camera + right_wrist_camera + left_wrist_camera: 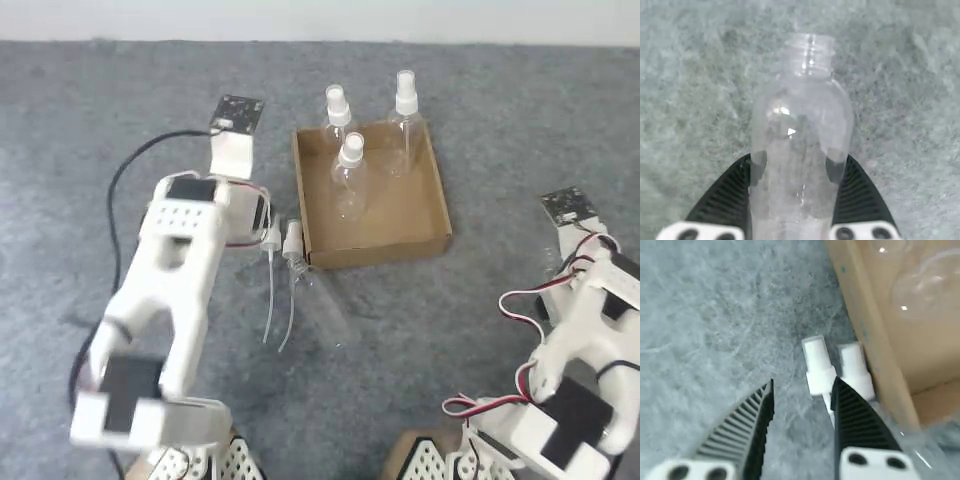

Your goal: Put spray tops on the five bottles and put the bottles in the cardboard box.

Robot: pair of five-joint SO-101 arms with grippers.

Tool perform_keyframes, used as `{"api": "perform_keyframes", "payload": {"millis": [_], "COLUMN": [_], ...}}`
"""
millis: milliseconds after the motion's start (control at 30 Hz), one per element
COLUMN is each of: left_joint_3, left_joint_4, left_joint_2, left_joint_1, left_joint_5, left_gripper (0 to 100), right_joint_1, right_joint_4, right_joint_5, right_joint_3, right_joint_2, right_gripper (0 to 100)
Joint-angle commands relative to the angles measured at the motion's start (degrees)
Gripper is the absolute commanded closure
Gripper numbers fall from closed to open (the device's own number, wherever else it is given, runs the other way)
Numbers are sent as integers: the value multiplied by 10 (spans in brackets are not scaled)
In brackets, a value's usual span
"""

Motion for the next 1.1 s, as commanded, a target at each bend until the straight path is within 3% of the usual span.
{"api": "perform_keyframes", "payload": {"millis": [0, 467, 700, 1067], "left_joint_3": [-103, -158, -153, -147], "left_joint_4": [-11, -21, -7, 18], "left_joint_2": [98, 233, 242, 251], "left_joint_1": [-3, -4, -33, -33], "left_joint_5": [7, 7, 1, -10], "left_gripper": [826, 828, 935, 937], "right_joint_1": [3, 6, 6, 6], "right_joint_4": [-5, -4, 5, 39], "right_joint_5": [-33, -33, -33, -31], "right_joint_3": [-20, -18, -18, -19], "right_joint_2": [-5, -4, -4, -5], "right_gripper": [984, 984, 984, 975]}}
